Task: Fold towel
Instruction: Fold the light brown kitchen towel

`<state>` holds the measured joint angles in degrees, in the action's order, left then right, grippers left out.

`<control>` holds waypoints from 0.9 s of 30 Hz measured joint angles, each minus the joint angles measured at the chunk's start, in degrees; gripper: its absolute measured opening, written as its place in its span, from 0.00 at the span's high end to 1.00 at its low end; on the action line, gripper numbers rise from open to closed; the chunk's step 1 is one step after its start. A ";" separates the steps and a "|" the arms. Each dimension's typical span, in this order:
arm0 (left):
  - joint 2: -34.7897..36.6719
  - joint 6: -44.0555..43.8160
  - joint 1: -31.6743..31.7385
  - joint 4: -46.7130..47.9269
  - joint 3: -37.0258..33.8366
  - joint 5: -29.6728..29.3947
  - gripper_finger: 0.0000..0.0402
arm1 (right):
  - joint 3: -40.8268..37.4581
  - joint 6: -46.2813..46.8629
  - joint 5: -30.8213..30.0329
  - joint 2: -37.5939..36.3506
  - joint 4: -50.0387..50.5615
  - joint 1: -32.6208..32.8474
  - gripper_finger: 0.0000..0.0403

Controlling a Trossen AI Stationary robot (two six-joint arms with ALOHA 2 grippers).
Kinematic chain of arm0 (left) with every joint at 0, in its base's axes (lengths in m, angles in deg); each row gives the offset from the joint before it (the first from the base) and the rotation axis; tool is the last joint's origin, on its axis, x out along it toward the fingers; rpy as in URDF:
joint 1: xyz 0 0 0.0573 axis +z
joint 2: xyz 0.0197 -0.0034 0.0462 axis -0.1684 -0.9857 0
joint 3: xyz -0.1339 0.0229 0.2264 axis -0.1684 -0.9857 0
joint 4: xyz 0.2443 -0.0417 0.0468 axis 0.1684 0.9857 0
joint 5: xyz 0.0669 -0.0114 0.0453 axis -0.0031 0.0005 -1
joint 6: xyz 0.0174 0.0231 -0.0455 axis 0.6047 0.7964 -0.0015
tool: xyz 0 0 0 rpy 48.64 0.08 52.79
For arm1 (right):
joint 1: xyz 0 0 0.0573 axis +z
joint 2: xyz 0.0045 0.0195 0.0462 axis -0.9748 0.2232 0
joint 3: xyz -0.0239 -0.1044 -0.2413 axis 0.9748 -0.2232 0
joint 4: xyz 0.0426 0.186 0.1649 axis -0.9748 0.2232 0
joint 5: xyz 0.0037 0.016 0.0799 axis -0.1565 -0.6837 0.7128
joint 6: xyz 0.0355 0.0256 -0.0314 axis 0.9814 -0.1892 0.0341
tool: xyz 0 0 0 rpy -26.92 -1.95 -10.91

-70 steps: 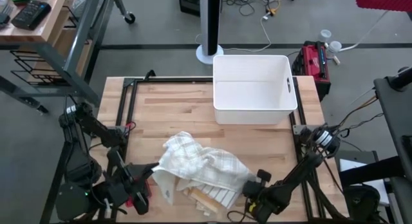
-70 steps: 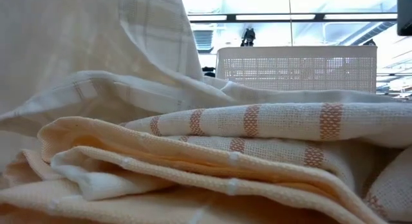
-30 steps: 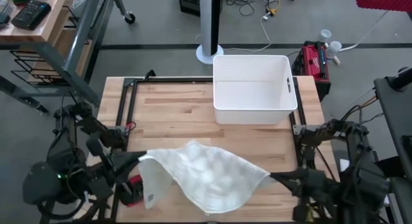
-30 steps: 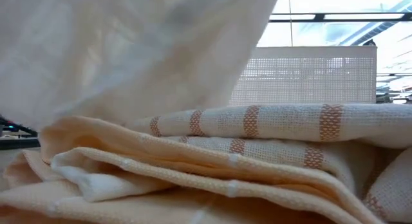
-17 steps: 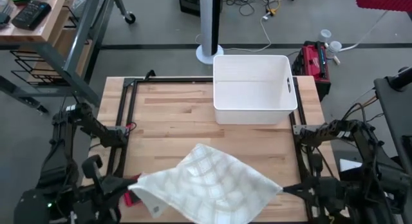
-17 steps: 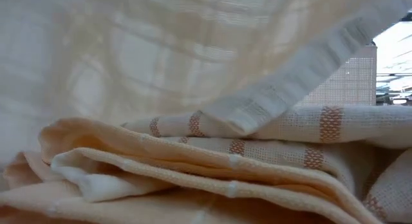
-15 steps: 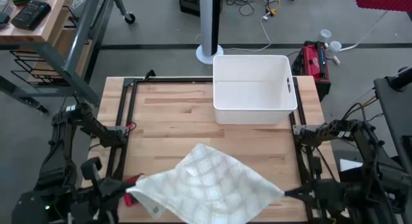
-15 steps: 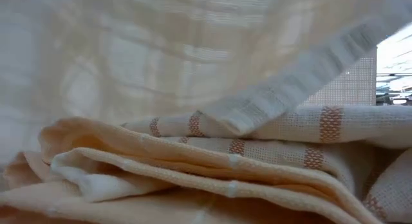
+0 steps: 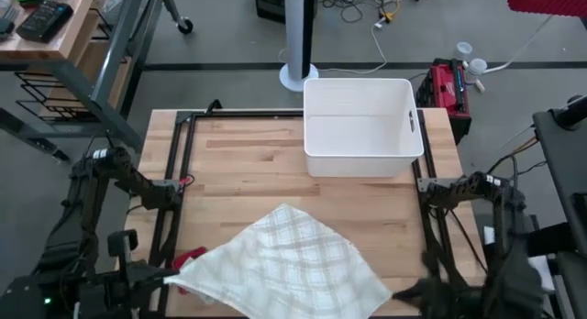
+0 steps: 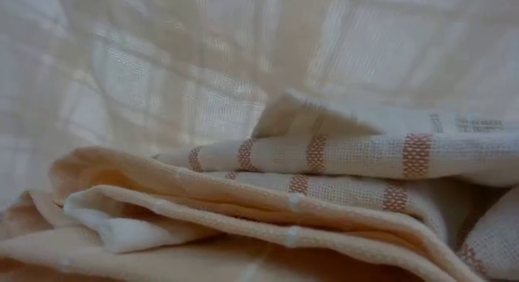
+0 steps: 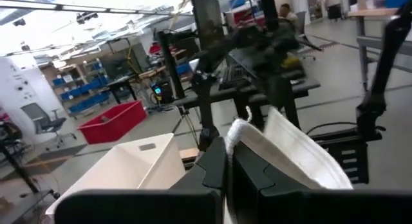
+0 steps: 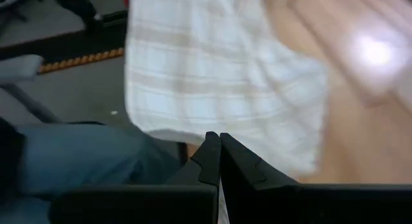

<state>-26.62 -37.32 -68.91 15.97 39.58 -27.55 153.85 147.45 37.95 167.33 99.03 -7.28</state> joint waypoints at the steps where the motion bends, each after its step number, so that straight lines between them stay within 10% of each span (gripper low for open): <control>1: 0.00 -0.16 1.35 0.00 -0.02 0.00 1.00 | -1.68 -1.50 0.04 0.18 -4.09 -0.39 1.00; 13: 0.33 3.15 24.98 -0.20 0.99 0.04 1.00 | -12.08 -60.34 -1.85 0.25 -75.82 -8.39 1.00; 21: 0.58 13.93 31.28 -0.19 7.64 1.40 1.00 | -4.86 -62.47 -23.62 -7.65 -52.10 -12.90 1.00; 27: 0.66 21.28 30.38 0.00 13.62 12.04 1.00 | -2.50 -53.23 -24.15 -13.84 -36.30 -18.11 1.00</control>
<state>-25.97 -16.03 -38.53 15.97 53.19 -15.51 151.35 94.21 13.80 153.49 62.73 -25.39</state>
